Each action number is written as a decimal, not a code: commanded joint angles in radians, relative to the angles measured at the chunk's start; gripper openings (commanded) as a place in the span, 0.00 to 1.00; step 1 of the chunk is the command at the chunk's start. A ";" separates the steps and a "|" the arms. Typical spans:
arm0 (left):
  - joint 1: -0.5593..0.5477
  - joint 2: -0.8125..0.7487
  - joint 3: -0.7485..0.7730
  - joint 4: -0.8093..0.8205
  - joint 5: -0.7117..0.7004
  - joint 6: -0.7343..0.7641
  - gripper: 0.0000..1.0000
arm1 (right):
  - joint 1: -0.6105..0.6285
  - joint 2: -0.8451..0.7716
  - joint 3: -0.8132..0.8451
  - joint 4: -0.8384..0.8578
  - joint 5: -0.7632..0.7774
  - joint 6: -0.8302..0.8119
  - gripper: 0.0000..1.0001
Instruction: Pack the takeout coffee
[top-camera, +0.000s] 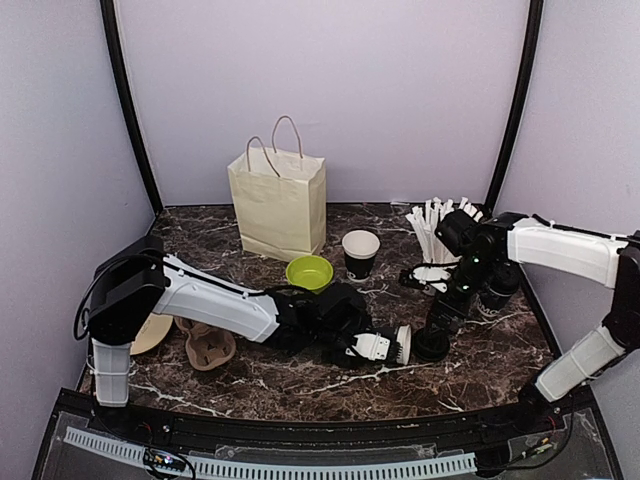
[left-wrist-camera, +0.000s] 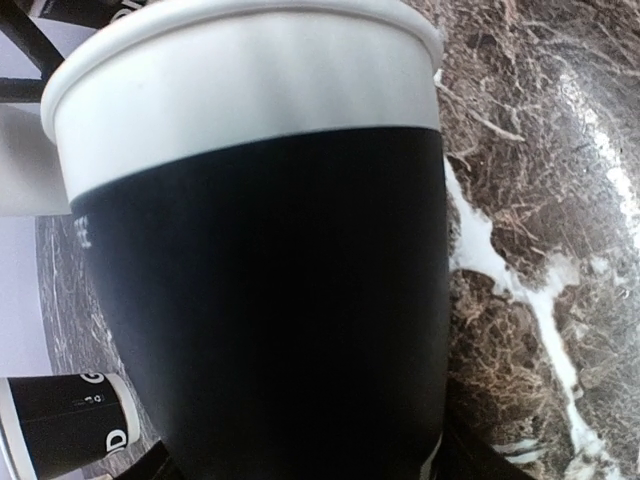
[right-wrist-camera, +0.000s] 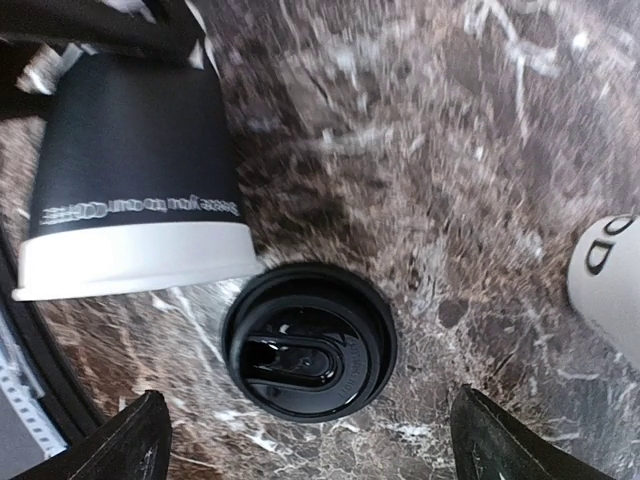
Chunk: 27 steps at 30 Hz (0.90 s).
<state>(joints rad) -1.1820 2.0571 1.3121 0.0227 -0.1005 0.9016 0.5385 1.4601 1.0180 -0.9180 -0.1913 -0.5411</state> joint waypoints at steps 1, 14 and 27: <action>0.014 -0.123 -0.108 0.154 0.074 -0.177 0.67 | -0.007 -0.073 0.099 -0.045 -0.142 0.020 0.97; 0.128 -0.287 -0.302 0.530 0.222 -0.643 0.66 | 0.052 -0.044 0.340 -0.122 -0.415 -0.127 0.79; 0.143 -0.310 -0.315 0.553 0.254 -0.703 0.69 | 0.173 0.031 0.418 -0.086 -0.319 -0.117 0.07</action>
<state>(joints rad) -1.0378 1.8008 1.0172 0.5381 0.1478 0.2306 0.6930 1.4841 1.3975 -1.0126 -0.5262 -0.6674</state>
